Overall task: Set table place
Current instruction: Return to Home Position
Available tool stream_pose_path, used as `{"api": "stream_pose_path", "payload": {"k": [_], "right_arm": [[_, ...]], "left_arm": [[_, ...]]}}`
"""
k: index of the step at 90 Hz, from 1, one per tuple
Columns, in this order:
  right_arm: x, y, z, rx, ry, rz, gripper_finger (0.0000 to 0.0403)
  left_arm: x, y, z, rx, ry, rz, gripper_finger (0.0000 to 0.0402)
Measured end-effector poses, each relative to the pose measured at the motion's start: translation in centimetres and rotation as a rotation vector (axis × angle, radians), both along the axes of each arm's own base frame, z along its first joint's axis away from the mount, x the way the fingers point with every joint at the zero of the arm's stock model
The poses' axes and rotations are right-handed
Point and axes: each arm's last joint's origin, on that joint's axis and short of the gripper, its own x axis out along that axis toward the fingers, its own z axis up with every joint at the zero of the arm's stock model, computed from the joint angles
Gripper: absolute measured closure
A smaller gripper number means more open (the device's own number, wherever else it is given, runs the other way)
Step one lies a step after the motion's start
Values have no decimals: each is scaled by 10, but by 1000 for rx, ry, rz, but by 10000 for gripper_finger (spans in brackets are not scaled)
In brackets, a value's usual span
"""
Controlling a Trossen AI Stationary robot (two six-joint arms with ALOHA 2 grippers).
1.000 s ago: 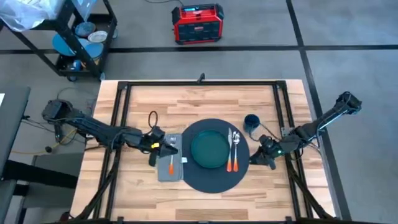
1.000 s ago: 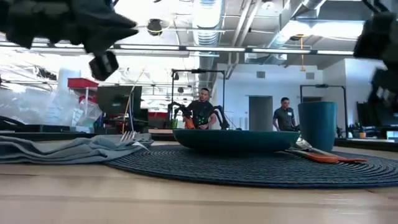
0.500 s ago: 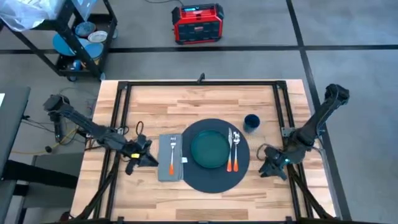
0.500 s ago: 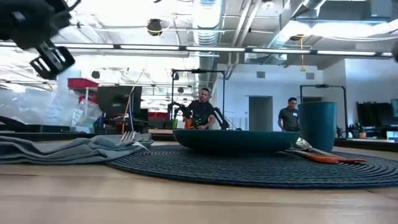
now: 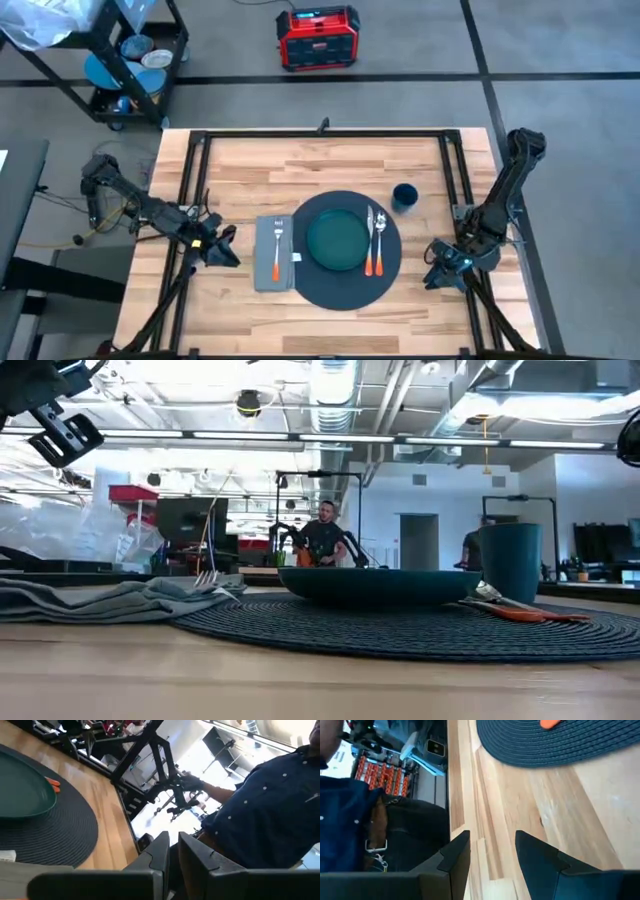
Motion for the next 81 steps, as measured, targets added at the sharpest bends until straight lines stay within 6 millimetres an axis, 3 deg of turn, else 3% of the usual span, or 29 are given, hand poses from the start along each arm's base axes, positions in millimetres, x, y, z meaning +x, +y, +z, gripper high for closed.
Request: {"api": "stream_pose_path", "payload": {"k": [18, 28, 55, 81], "right_arm": [[0, 0, 1, 3, -10, 7, 259], [-1, 0, 1, 7, -7, 22, 259], [-3, 3, -14, -119, 83, 70, 259], [-3, 3, -15, -124, 86, 69, 259]], "left_arm": [[-1, 4, -29, 136, 208, 42, 379], [-5, 6, -42, 131, 201, 31, 379], [-15, 8, -27, 35, 43, -13, 379], [-17, 9, -25, 15, 17, -14, 379]]}}
